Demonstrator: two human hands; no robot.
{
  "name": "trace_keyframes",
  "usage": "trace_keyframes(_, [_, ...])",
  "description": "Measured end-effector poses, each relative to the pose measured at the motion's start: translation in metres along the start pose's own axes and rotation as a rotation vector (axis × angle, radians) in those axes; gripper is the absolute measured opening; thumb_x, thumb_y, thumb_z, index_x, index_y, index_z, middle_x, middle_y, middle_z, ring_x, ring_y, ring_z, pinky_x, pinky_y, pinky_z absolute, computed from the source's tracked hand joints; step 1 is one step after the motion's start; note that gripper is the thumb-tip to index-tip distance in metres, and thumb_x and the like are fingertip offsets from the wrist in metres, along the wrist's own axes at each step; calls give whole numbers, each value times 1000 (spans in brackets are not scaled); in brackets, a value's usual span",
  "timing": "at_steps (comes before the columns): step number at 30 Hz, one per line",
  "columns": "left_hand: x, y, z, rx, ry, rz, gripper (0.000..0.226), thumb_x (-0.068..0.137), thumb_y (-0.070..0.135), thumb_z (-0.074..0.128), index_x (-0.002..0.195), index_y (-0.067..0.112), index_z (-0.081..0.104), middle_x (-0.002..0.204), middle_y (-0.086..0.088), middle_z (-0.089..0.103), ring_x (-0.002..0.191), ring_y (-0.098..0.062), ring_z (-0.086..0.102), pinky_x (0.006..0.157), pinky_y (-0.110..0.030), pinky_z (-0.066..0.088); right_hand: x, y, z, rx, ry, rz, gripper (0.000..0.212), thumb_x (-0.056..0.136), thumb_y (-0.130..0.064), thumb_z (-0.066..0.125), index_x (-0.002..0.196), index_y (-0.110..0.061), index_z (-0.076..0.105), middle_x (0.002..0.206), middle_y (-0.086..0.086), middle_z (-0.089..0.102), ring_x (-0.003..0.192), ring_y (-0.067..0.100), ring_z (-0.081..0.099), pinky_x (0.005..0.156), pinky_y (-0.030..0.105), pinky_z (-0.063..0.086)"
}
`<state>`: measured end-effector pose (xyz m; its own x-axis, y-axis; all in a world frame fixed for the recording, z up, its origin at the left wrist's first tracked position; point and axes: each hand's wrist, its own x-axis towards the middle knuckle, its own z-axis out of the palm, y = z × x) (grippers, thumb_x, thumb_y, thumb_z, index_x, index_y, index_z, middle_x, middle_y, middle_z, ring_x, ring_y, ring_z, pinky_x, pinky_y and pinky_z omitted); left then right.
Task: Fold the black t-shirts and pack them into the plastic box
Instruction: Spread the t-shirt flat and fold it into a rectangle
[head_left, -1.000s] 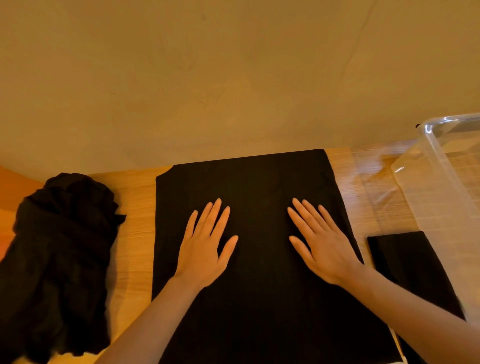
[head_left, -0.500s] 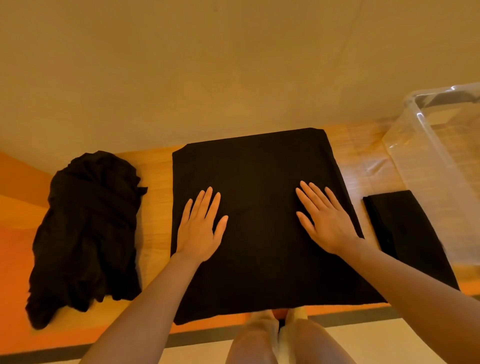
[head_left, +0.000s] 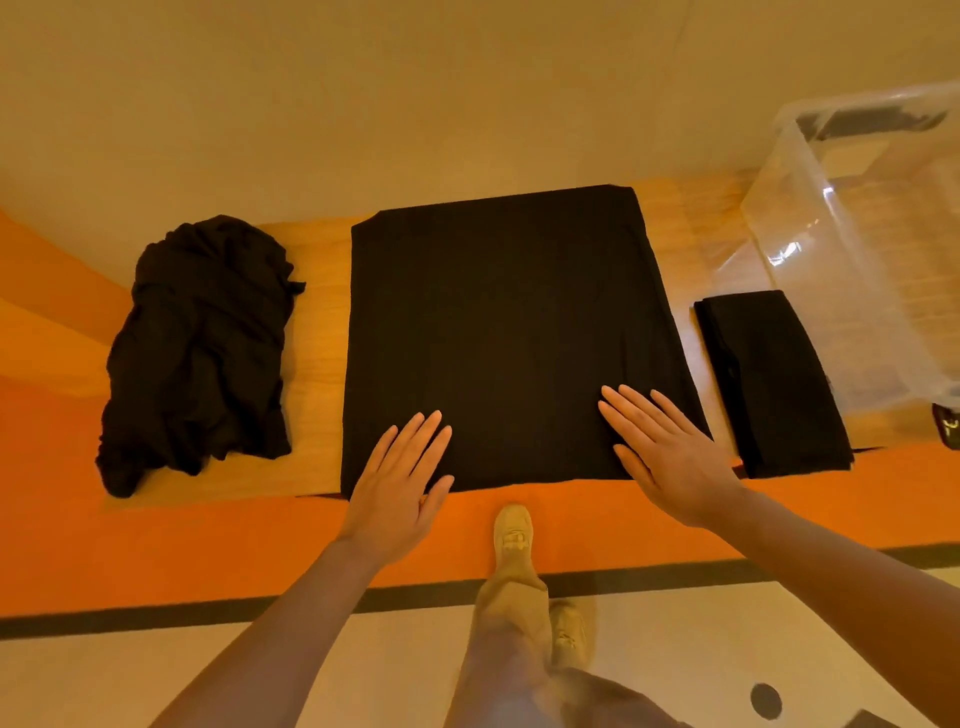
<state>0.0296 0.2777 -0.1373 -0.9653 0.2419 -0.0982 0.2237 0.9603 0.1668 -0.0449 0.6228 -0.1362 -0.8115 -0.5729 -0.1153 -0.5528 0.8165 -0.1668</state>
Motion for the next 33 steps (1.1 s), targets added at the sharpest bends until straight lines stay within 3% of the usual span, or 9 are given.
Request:
trace_keyframes(3, [-13, 3, 10, 121, -25, 12, 72, 92, 42, 56, 151, 17, 23, 159, -4, 19, 148, -21, 12, 116, -47, 22, -19, 2, 7, -38, -8, -28, 59, 101, -50, 17, 151, -19, 19, 160, 0, 16, 149, 15, 4, 118, 42, 12])
trace_keyframes(5, [-20, 1, 16, 240, -11, -6, 90, 79, 16, 72, 152, 14, 20, 159, -9, 20, 147, -26, 16, 116, -50, 22, -29, 9, 14, -120, 3, -71, 62, 99, -43, 33, 152, -16, 17, 160, 4, 17, 149, 19, 6, 118, 43, 12])
trace_keyframes(9, [-22, -5, 16, 375, 84, -95, 102, 68, -16, 63, 151, 13, 11, 157, -13, 24, 145, -30, 23, 113, -50, 25, -37, 23, 22, -248, 116, -88, 89, 76, 10, 59, 151, -11, 15, 159, 11, 15, 148, 27, 10, 117, 44, 12])
trace_keyframes(14, [-26, -13, 13, 410, 122, -9, 90, 65, -16, 71, 143, 5, 31, 148, -18, 40, 136, -35, 38, 112, -47, 29, -37, 32, 23, -297, 201, -107, 102, 61, 21, 62, 149, -9, 19, 156, 13, 21, 146, 22, 2, 119, 38, 8])
trace_keyframes(17, [-40, -23, 7, 390, 127, 60, 81, 61, -15, 76, 136, 0, 47, 140, -20, 49, 130, -36, 46, 111, -43, 32, -47, 32, 17, -248, 207, -94, 102, 50, 22, 71, 143, -5, 36, 150, 15, 34, 148, 19, -3, 105, 38, 34])
trace_keyframes(19, [-49, -27, 2, 358, 127, 80, 76, 60, -15, 78, 131, -2, 53, 135, -21, 53, 126, -36, 51, 101, -46, 43, -54, 30, 10, -203, 190, -99, 100, 44, 23, 73, 137, -2, 45, 144, 17, 44, 145, 23, 14, 85, 30, 49])
trace_keyframes(22, [-54, -29, -5, 279, 161, 88, 63, 62, -13, 80, 121, -4, 61, 125, -23, 61, 116, -36, 60, 93, -46, 50, -63, 29, -1, -148, 155, -114, 93, 44, 23, 75, 132, -1, 53, 140, 18, 49, 130, 30, 37, 68, 26, 55])
trace_keyframes(28, [-65, -28, -17, 215, 296, 27, 35, 68, -4, 80, 102, 0, 70, 100, -17, 70, 93, -32, 68, 80, -45, 53, -74, 36, -19, -127, 159, -158, 65, 52, 12, 85, 112, 4, 66, 120, 21, 64, 110, 35, 63, 71, 39, 58])
trace_keyframes(33, [-68, -24, -28, -5, 386, -280, 18, 82, 1, 68, 100, 2, 70, 96, -13, 66, 81, -26, 62, 55, -31, 50, -81, 43, -29, -84, 213, -165, 56, 55, 5, 87, 107, 4, 67, 101, 18, 69, 89, 32, 70, 59, 35, 58])
